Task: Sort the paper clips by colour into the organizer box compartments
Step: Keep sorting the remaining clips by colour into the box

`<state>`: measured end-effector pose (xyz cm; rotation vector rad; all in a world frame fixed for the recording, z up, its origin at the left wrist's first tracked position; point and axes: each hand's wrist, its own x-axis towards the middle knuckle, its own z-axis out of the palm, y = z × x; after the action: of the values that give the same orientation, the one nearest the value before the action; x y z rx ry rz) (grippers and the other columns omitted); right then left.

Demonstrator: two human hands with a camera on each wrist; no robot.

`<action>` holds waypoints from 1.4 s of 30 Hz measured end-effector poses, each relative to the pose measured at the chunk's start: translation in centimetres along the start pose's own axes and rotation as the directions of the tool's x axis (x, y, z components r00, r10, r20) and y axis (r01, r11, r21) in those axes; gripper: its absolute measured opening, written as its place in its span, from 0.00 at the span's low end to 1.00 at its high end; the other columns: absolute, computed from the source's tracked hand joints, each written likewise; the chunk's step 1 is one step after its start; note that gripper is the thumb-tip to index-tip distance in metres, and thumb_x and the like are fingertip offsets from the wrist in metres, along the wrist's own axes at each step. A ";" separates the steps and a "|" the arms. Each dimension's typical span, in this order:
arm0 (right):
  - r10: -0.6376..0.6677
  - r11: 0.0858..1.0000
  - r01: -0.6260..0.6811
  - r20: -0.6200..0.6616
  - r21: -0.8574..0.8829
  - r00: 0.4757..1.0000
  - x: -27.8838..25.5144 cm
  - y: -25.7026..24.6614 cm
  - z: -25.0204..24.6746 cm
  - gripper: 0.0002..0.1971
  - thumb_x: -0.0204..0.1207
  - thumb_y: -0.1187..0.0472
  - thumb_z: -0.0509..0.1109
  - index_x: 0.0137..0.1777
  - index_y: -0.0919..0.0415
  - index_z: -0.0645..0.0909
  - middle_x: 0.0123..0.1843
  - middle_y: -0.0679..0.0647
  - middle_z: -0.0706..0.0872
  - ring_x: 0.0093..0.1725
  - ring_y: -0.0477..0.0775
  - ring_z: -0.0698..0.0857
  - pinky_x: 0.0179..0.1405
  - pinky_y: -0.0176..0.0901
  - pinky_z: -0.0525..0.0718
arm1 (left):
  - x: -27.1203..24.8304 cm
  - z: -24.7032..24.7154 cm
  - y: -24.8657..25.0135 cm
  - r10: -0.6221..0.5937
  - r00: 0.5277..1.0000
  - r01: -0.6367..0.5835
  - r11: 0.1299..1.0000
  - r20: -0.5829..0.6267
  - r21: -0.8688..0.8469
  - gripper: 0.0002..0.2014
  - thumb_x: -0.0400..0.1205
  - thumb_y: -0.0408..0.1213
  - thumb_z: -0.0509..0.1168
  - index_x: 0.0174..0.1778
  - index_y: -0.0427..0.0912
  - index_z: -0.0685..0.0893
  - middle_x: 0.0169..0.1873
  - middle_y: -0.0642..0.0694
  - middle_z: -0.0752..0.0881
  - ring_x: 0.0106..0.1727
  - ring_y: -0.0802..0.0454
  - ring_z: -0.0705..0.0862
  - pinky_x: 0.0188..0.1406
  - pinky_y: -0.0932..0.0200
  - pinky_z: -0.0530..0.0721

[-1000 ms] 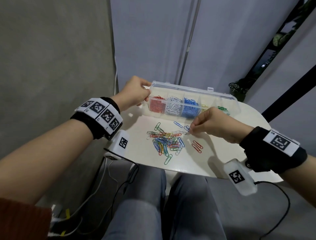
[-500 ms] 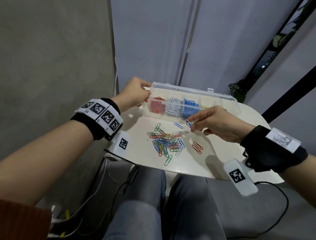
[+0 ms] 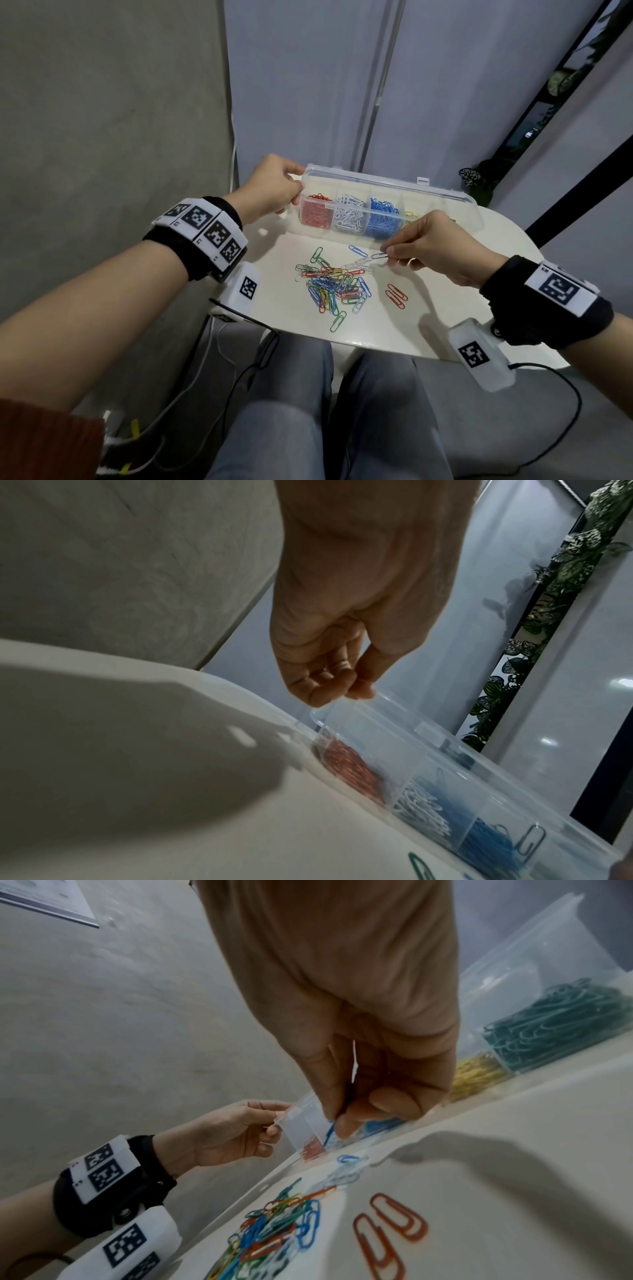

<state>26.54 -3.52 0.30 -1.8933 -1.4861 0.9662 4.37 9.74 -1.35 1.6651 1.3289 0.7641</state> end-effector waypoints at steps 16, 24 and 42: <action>-0.270 0.885 0.113 -0.299 -0.452 0.915 3.8 -4.7 -3.0 0.05 0.67 0.66 0.81 0.42 0.62 0.90 0.37 0.59 0.90 0.39 0.54 0.86 0.50 0.50 0.86 | 0.1 0.0 -0.1 -0.012 1.000 0.012 1.000 0.000 -0.010 0.20 0.83 0.26 0.61 0.72 0.35 0.78 0.24 0.43 0.79 0.20 0.54 0.70 0.23 0.59 0.70; -0.424 0.776 0.398 0.064 -0.488 0.904 0.7 -4.5 0.6 0.05 0.69 0.72 0.75 0.37 0.63 0.90 0.27 0.43 0.82 0.25 0.33 0.77 0.29 0.20 0.71 | 0.1 0.0 -0.1 -0.007 1.000 0.008 1.000 0.007 -0.029 0.19 0.84 0.26 0.62 0.72 0.34 0.77 0.24 0.44 0.79 0.23 0.53 0.70 0.25 0.58 0.70; -0.290 0.648 0.373 0.238 -0.664 0.927 1.2 -1.2 3.2 0.08 0.76 0.65 0.69 0.40 0.63 0.89 0.36 0.54 0.88 0.34 0.51 0.80 0.33 0.36 0.72 | 0.0 0.0 -0.2 0.013 1.000 -0.013 1.000 0.009 -0.013 0.18 0.84 0.28 0.62 0.71 0.37 0.79 0.24 0.45 0.80 0.23 0.54 0.71 0.26 0.60 0.72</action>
<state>23.47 -2.07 -0.91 -1.9242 -2.4230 0.3297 4.28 9.78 -1.49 1.6668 1.3057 0.7705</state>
